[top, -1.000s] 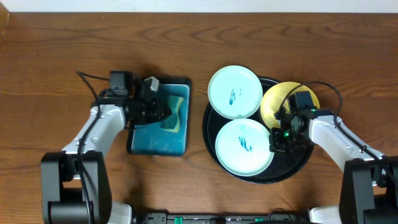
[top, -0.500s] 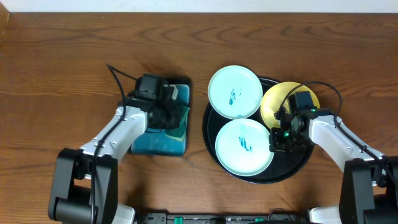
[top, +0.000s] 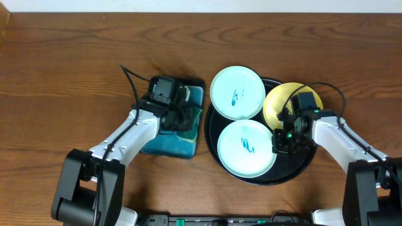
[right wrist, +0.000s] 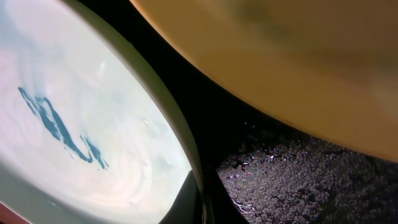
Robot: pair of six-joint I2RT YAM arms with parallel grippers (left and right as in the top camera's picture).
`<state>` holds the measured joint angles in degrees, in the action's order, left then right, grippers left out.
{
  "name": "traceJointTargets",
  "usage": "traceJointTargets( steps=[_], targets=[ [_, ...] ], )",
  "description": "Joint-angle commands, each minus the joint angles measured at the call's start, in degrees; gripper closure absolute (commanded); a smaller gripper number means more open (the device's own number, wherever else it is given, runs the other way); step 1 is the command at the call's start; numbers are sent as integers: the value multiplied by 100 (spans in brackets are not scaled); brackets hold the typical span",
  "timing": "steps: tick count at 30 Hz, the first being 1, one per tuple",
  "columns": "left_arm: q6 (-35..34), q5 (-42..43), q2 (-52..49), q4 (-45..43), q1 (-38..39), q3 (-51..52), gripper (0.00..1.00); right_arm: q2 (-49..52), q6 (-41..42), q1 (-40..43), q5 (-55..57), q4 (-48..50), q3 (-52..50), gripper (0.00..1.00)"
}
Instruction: Clean dirty plates on tray and stack at the side
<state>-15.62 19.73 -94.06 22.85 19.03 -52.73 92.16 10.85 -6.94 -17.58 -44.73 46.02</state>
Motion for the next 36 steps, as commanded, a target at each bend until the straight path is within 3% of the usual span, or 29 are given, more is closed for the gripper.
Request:
traceJointTargets(
  steps=[1,6,15,25,27,31,36],
  targets=[
    [-562,59,-24,-39,20,4,93,22,-61,-66,-92,13,35,99],
    [-1019,271,-24,-83,66,4,92,22,-61,-66,-90,11,35,99],
    [-1021,249,-24,-111,251,4,93,22,-63,-66,-90,11,35,99],
    [-1001,184,520,-92,-308,-28,92,22,-66,-66,-90,-2,35,99],
    [-940,459,654,-98,-520,-28,92,22,-66,-66,-90,-2,35,99],
    [83,2100,715,-223,-1102,-26,93,22,-70,-66,-87,2,35,99],
    [1113,3279,715,-205,-1738,-11,93,22,-129,-66,-87,-2,35,99]
  ],
)
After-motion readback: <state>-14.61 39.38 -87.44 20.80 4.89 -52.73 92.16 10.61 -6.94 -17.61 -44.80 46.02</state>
